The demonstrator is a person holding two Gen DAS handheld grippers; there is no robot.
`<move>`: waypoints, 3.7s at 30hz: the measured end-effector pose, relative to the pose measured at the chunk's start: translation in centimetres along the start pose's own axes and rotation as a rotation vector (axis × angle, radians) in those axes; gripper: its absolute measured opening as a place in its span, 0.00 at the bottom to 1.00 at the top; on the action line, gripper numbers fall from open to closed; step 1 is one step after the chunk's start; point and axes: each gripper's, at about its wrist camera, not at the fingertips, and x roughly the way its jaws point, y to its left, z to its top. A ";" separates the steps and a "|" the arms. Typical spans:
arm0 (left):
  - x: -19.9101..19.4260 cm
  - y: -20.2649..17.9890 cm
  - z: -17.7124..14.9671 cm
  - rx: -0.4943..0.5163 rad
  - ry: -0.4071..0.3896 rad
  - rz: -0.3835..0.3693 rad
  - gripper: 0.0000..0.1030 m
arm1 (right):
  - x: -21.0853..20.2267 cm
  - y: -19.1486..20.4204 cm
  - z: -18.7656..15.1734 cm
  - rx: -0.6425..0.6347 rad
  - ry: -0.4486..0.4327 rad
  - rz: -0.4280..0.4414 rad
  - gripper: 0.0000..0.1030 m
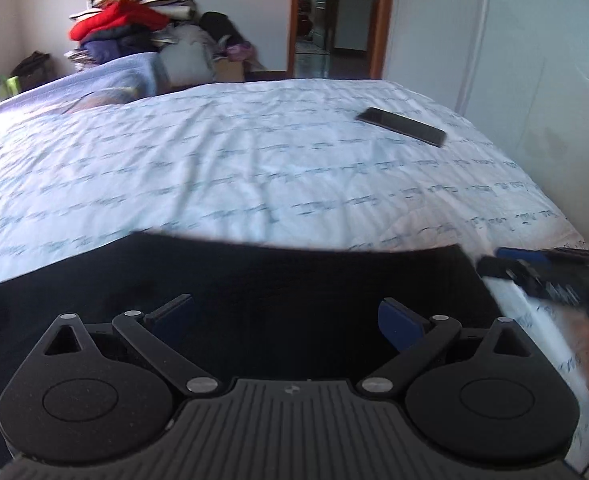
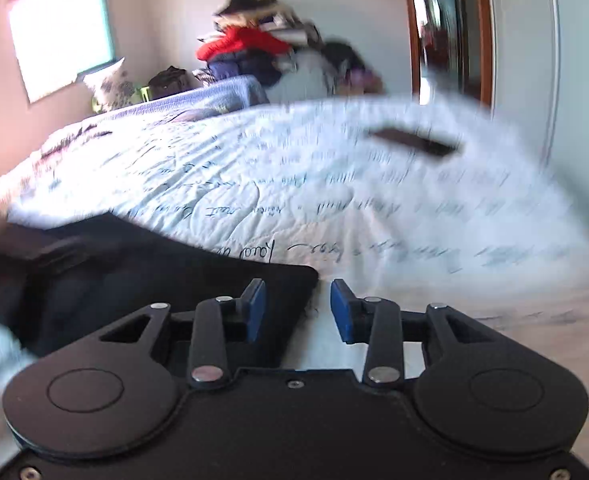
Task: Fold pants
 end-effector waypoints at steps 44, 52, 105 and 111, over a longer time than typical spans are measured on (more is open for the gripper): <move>-8.4 19.2 -8.0 -0.109 -0.091 0.522 0.96 | -0.2 24.0 -4.8 -0.473 -0.165 -0.060 0.71; -8.5 26.3 -7.3 -0.207 -0.043 0.611 0.97 | 0.4 35.5 -9.7 -0.934 -0.200 0.137 0.71; -1.2 39.6 -8.8 -0.985 -0.017 -0.172 0.22 | 5.2 42.2 -6.9 -0.756 -0.097 0.497 0.26; -2.3 34.5 -6.2 -0.616 -0.031 0.107 0.22 | 5.2 38.8 -5.1 -0.617 -0.124 0.422 0.26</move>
